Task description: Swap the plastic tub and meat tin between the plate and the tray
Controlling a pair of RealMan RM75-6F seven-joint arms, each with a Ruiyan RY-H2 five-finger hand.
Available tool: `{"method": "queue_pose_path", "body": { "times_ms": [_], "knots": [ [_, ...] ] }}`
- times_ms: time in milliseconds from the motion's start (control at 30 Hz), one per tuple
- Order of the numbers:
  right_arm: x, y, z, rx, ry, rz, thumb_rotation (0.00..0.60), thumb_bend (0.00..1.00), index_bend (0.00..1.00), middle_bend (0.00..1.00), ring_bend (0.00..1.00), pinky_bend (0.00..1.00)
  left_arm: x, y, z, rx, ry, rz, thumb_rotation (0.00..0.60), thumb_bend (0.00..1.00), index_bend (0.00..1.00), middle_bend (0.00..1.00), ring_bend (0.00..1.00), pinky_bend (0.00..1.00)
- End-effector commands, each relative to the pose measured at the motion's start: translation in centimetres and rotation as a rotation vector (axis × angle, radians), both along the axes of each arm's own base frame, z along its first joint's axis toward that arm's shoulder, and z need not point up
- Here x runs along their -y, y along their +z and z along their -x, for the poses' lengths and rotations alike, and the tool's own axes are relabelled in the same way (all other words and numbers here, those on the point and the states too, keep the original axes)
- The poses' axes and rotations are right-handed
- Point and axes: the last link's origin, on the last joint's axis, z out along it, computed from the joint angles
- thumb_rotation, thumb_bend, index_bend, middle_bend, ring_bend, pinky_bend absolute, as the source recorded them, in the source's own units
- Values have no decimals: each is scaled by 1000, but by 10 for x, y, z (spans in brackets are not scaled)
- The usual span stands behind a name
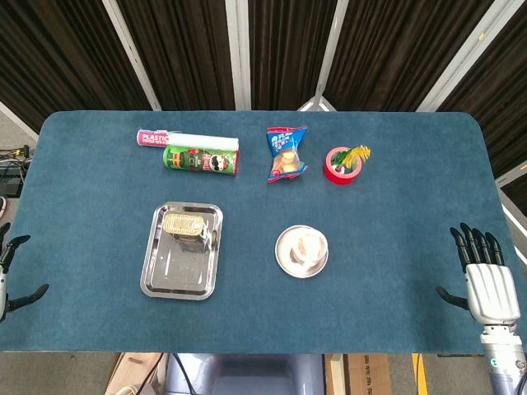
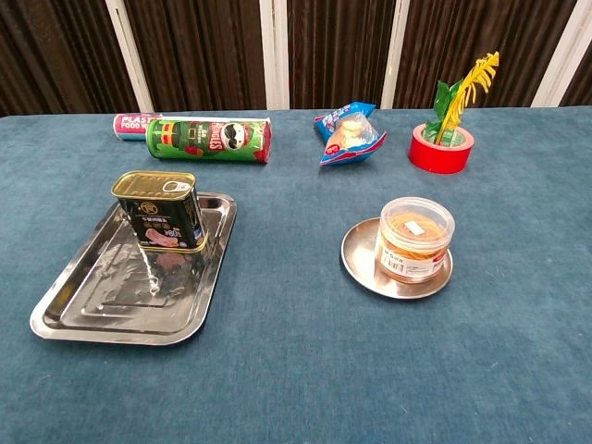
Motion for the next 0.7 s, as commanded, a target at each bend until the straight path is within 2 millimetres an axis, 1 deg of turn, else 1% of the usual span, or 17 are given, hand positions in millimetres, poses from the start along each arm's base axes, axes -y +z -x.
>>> {"method": "queue_pose_path", "body": {
  "times_ms": [33, 333, 700],
  "knots": [
    [-1, -2, -1, 0, -10, 17, 600, 45, 0, 0, 0, 0, 0, -1, -1, 2, -3, 4, 600, 176, 202, 0, 0, 144],
    [-6, -4, -6, 11, -24, 8, 600, 45, 0, 0, 0, 0, 1, -1, -4, 21, -28, 4, 600, 176, 196, 0, 0, 144],
    [-7, -8, -9, 31, -30, -28, 600, 44, 0, 0, 0, 0, -2, 0, 1, 63, -15, 31, 600, 176, 182, 0, 0, 144]
  ]
}}
